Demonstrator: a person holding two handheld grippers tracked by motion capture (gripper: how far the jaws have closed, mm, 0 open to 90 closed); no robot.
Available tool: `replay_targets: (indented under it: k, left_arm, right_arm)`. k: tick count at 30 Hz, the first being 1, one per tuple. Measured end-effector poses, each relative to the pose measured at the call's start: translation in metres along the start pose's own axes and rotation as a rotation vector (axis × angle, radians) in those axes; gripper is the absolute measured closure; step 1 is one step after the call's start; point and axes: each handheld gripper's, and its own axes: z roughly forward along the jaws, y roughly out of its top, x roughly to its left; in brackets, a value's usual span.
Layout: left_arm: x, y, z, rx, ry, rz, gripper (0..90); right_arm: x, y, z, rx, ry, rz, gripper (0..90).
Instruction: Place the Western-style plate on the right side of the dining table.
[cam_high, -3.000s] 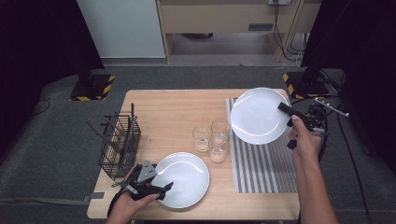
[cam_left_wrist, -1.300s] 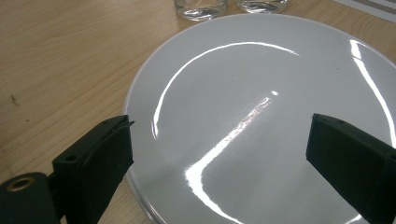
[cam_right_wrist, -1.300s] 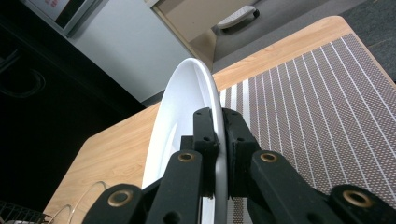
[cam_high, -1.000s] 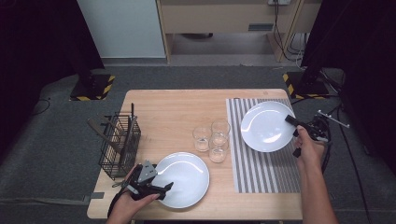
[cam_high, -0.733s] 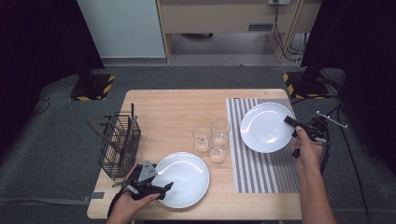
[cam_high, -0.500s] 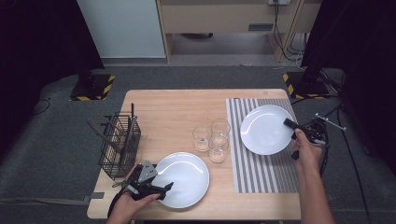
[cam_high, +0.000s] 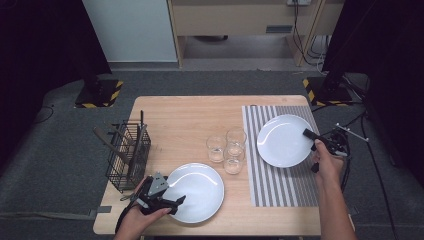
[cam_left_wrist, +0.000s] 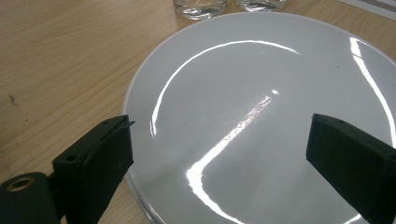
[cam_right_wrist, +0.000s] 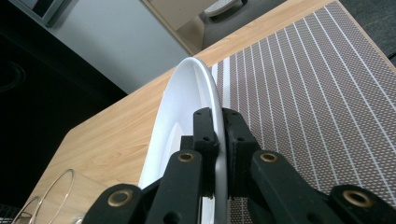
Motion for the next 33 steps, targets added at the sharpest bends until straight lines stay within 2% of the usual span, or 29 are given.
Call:
replay_targets:
  k: [20, 33]
  left_arm:
    - [-0.0008, 0.0000, 0.0007, 0.002, -0.001, 0.003, 6.6]
    - [-0.0013, 0.0000, 0.0011, 0.004, -0.004, 0.003, 6.6]
  right_arm:
    - [-0.0045, -0.0018, -0.0004, 0.003, -0.005, 0.007, 85.5]
    - [-0.0047, -0.0032, 0.0056, 0.016, -0.005, 0.017, 85.3]
